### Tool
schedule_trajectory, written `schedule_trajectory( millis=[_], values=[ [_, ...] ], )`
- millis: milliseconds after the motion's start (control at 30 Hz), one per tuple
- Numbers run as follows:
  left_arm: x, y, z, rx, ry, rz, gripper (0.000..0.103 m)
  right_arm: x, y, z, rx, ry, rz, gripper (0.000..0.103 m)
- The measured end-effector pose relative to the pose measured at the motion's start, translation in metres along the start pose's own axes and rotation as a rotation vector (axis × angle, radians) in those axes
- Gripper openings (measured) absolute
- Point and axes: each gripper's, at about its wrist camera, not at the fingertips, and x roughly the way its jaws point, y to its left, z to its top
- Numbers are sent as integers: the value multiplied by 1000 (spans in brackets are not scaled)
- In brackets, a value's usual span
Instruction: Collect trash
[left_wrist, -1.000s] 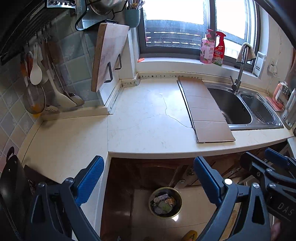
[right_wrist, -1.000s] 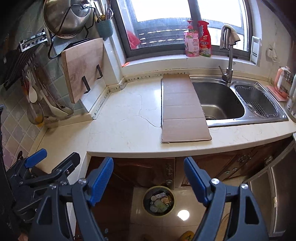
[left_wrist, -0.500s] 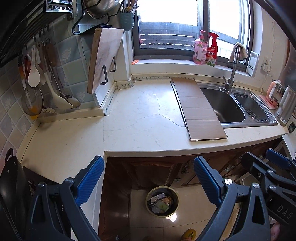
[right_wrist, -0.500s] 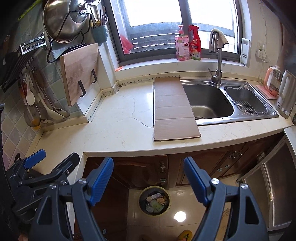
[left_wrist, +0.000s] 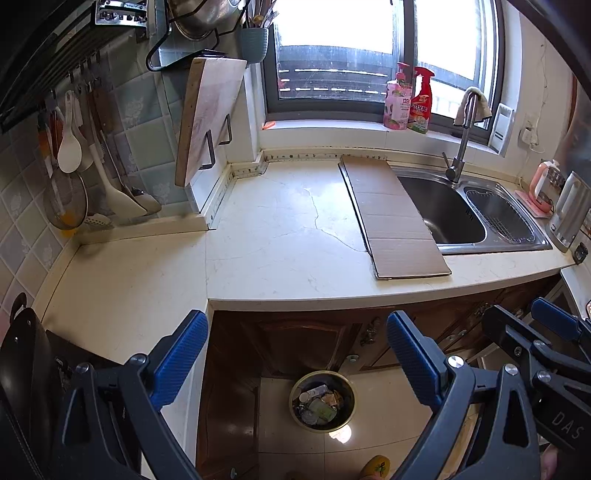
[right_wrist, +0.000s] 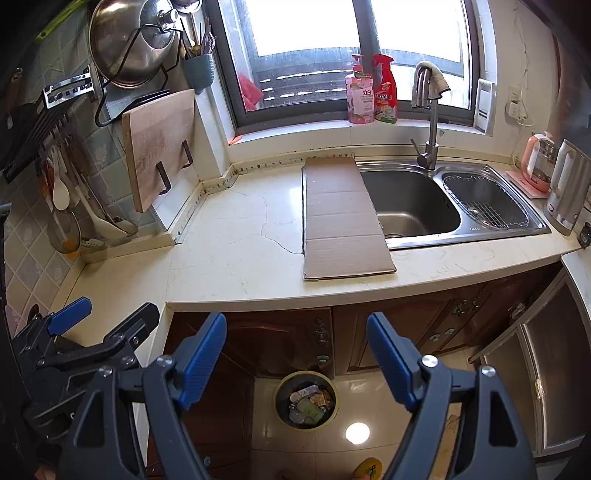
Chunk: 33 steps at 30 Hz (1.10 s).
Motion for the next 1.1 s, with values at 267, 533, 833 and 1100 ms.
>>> schedule_trajectory(
  millis=[267,533,833,1100],
  values=[
    [-1,0,-1,0,-2,1,96,-1,-1,-1,-1,-1,0,79],
    [-2,2,-2,0,-1,0,96,-1,-1,-2,0,1,1,79],
    [-2,1,-2,1,-2,1,96,-4,-1,-6,3,2,4,79],
    [-4,4,-5,12,-5,-6,96,-3,-2,-4,3,3,3,79]
  ],
)
